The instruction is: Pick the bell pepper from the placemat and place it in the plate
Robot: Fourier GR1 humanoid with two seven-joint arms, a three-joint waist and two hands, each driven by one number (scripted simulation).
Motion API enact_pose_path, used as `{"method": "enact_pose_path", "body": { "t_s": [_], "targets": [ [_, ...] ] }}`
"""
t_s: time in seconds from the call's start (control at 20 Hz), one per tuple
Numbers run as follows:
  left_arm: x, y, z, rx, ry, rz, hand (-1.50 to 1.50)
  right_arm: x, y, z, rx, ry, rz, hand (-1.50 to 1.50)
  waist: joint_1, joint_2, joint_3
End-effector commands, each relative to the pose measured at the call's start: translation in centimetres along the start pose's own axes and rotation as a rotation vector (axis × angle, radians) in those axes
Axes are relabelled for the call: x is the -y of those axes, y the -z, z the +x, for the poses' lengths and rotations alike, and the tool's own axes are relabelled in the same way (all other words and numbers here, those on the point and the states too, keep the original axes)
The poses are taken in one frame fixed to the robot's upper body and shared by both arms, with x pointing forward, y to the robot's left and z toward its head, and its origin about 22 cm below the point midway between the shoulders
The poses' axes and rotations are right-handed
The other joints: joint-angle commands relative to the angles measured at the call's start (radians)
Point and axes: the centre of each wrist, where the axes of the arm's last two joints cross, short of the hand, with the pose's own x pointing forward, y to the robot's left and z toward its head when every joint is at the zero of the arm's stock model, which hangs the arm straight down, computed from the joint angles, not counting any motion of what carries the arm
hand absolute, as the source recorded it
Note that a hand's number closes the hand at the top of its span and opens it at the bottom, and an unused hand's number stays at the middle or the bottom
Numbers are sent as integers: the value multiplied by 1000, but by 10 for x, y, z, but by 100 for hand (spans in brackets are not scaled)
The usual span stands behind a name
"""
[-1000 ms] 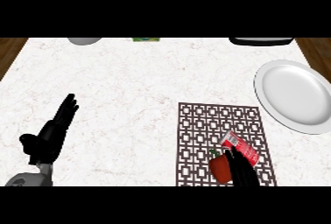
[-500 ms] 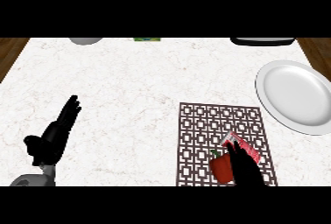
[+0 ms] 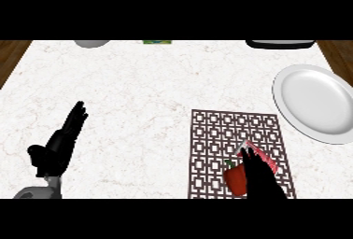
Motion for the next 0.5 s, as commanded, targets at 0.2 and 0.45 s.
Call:
{"method": "enact_pose_path", "body": {
  "t_s": [0.2,0.45],
  "targets": [
    [-13,1,8,-4,10,-7,0,-14,29,0,-39,-50,16,-150,0,0,0],
    [-5,10,10,-16,12,-13,0,-15,36,-15,-74,-61,4,-150,-3,0,0]
  ]
}}
